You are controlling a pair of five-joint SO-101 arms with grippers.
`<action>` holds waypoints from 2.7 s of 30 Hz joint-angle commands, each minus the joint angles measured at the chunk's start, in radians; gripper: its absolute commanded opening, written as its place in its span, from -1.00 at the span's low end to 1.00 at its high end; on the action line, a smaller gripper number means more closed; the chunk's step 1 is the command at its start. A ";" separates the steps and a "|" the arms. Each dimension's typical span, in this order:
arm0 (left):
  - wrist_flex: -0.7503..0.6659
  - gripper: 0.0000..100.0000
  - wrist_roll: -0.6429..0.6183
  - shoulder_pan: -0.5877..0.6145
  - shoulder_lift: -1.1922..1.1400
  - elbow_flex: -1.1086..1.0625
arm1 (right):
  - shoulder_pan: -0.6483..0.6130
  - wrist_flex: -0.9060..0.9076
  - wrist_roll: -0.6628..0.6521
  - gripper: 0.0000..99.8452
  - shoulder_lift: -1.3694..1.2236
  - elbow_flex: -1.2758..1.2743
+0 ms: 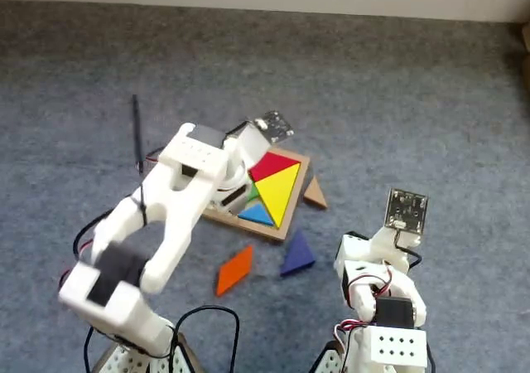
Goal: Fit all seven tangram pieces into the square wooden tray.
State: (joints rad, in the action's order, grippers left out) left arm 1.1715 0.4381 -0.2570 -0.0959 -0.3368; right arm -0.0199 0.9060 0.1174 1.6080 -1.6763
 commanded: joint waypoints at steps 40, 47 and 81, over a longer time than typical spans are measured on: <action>-0.023 -0.65 -0.226 -0.168 0.050 -0.321 | 0.038 -0.015 -0.008 -0.98 0.016 -0.102; -0.002 -0.89 -0.226 -0.203 0.097 -0.306 | 0.038 -0.015 -0.008 -0.98 0.016 -0.102; 0.071 -0.89 -0.230 0.082 -0.409 0.607 | 0.038 -0.015 -0.006 -0.98 0.016 -0.102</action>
State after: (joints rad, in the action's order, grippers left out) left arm 1.2114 0.2171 -0.1849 -0.5010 0.1926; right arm 0.0046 0.9060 0.1174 1.6080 -1.6763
